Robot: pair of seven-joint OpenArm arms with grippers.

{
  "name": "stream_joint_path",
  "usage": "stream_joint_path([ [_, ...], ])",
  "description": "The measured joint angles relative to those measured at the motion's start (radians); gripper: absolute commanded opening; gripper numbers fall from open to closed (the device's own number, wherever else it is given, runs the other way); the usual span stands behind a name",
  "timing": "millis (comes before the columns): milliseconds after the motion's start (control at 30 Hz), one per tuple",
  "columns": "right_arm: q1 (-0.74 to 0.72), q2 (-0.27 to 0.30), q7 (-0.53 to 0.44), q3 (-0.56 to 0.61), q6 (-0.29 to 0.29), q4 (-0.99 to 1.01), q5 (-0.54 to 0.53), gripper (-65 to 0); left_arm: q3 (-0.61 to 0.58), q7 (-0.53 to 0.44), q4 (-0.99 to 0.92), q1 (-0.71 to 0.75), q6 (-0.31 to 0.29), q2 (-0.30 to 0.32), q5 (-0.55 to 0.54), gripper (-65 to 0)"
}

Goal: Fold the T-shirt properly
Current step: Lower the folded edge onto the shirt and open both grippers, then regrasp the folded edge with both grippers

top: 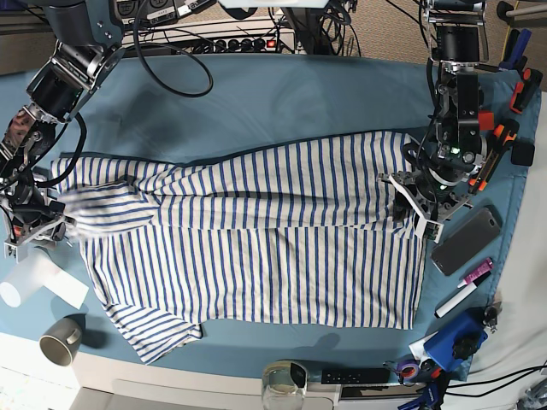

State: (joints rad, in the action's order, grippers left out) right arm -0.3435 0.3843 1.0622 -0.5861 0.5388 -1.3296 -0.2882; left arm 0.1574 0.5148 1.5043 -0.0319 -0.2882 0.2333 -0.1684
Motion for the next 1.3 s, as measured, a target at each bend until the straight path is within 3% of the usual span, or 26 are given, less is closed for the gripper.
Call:
stream_joint_path([
  [167,0.000,0.000,0.000,0.000,-0.013,0.000,-0.049,-44.5,0.000,0.012,0.000,0.000,0.000,0.000,0.000,-39.2],
  [367,0.000,0.000,0.010,0.000,-0.015,0.000,-0.051,-44.5,0.000,0.177,0.057,0.000,0.000,0.000,0.000,-39.2],
  [700,0.000,0.000,0.012,0.000,-0.015,0.000,-0.051,-44.5,0.000,0.203,0.155,-0.003,0.019,0.000,-0.004,-39.2],
  [933,0.000,0.000,0.012,0.000,-0.015,0.000,-0.050,-44.5,0.000,0.354,0.210,-0.002,0.018,0.017,-0.005,-39.2],
  [1300,0.000,0.000,0.015,0.000,-0.015,0.000,-0.051,-44.5,0.019,0.387,0.320,0.022,0.053,0.016,-0.008,-39.2],
])
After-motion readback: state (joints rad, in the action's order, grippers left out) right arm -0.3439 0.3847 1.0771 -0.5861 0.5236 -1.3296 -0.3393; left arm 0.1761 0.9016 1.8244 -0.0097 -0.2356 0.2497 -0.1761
